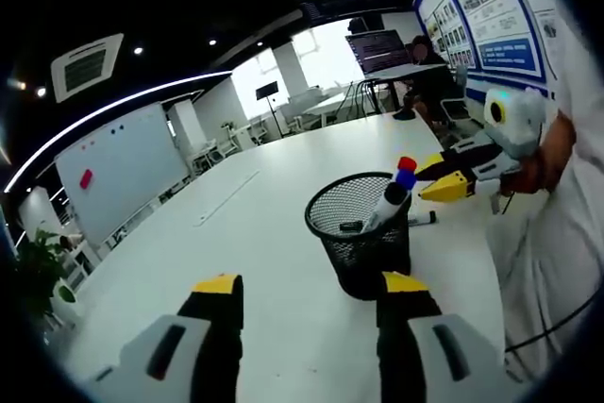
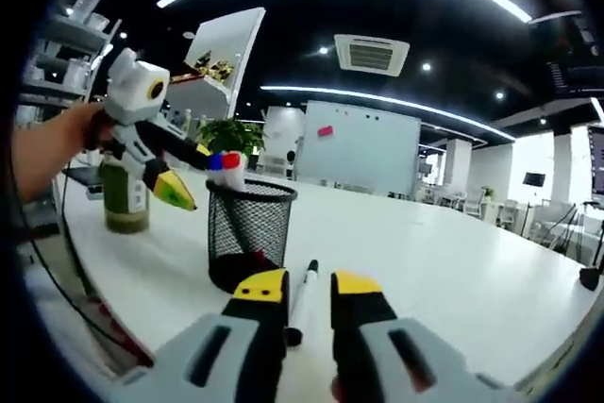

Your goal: Pick up the whiteboard markers from the pen holder and place them facing the whiteboard neatly

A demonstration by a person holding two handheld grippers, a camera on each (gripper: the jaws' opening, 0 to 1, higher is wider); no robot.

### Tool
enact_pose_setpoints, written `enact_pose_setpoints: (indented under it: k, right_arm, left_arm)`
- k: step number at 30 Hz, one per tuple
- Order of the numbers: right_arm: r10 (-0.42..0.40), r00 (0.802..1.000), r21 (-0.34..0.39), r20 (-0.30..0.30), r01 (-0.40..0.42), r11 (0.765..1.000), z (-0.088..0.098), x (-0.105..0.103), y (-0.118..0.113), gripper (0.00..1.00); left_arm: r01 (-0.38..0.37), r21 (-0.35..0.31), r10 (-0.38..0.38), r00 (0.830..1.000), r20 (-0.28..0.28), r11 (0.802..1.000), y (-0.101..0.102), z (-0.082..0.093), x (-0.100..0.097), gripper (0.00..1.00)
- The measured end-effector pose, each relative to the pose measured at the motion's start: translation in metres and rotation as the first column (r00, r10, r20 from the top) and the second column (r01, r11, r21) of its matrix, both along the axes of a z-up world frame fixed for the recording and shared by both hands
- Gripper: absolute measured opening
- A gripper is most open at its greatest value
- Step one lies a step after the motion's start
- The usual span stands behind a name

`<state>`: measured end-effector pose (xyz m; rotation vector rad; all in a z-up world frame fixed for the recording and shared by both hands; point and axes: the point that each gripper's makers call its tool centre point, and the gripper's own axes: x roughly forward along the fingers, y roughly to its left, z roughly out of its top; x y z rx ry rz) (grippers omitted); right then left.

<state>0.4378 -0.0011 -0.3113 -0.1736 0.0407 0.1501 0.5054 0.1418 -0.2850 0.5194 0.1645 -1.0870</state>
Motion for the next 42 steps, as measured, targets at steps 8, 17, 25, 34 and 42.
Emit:
enact_pose_setpoints:
  k: [8,17,25,34,42]
  right_arm:
    - [0.125,0.992,-0.141,0.033,-0.119,0.983,0.016,0.007,0.011,0.18]
    - [0.313,0.942,-0.189,0.120,-0.288,0.939,0.057,0.004,0.035,0.18]
    - [0.455,0.876,-0.269,0.160,-0.405,0.874,0.073,-0.002,0.061,0.17]
    - [0.531,0.837,-0.268,0.132,-0.486,0.832,0.075,0.001,0.071,0.17]
    - [0.588,0.805,-0.254,0.076,-0.555,0.792,0.067,0.008,0.077,0.15]
  left_arm:
    - [0.000,-0.001,0.000,1.000,0.000,1.000,0.000,0.000,-0.002,0.58]
    - [-0.001,-0.001,0.001,1.000,0.001,1.000,0.000,0.001,-0.001,0.58]
    - [0.000,-0.002,0.000,1.000,0.001,1.000,0.000,0.001,-0.003,0.58]
    - [0.001,-0.002,-0.001,1.000,0.001,1.000,0.000,0.001,-0.001,0.58]
    - [0.001,-0.002,-0.001,1.000,0.001,1.000,0.000,0.001,0.000,0.58]
